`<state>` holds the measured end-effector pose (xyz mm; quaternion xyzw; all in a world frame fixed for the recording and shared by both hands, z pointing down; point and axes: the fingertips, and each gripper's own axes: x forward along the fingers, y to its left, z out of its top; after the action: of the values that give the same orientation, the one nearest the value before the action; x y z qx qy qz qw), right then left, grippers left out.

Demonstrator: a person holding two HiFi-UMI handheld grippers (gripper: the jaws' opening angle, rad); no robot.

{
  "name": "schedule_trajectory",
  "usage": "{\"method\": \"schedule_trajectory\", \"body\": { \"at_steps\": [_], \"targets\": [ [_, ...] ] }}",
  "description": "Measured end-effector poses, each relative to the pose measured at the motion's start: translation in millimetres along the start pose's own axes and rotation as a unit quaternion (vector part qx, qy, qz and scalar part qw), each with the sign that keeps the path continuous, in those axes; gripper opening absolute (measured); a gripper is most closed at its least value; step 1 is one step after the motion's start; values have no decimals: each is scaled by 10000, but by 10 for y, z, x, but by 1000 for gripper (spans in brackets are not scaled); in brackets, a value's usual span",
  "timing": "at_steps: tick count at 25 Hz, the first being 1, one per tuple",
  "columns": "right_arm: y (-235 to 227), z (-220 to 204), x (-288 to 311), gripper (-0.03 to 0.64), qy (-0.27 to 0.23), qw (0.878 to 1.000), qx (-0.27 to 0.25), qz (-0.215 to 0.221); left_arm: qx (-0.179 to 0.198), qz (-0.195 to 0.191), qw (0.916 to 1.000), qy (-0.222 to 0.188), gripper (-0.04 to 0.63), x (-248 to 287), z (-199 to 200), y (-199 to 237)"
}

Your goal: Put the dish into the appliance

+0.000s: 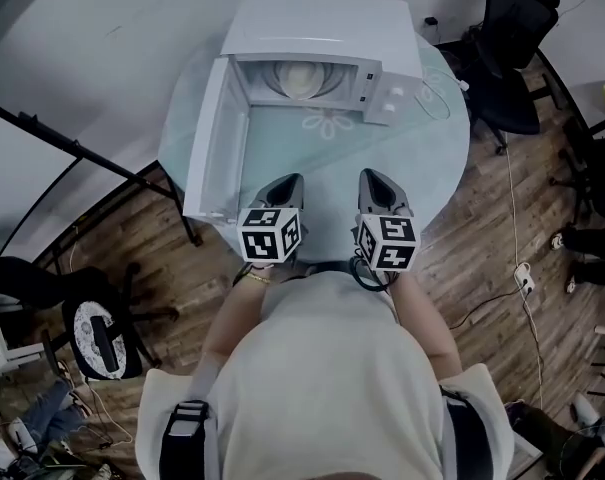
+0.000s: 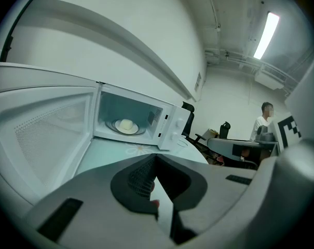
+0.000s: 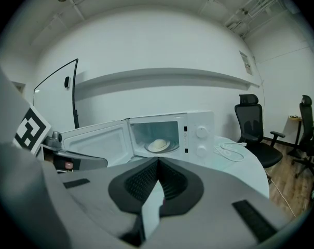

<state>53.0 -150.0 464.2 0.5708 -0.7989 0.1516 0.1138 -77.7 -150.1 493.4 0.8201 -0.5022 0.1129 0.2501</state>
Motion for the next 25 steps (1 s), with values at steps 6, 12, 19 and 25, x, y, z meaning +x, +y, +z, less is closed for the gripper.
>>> {"method": "schedule_trajectory", "body": {
  "at_steps": [6, 12, 19, 25],
  "targets": [
    [11, -65, -66, 5, 16, 9998, 189, 25, -18, -48, 10000, 7, 6, -37, -26, -7],
    [37, -89, -90, 5, 40, 9995, 285, 92, -63, -92, 9999, 19, 6, -39, -45, -29],
    [59, -82, -95, 5, 25, 9995, 258, 154, -162, -74, 9998, 28, 6, -54, -65, 16],
    [82, -84, -76, 5, 45, 9994, 249, 215, -208, -45, 9998, 34, 6, -40, -67, 67]
  ]
}}
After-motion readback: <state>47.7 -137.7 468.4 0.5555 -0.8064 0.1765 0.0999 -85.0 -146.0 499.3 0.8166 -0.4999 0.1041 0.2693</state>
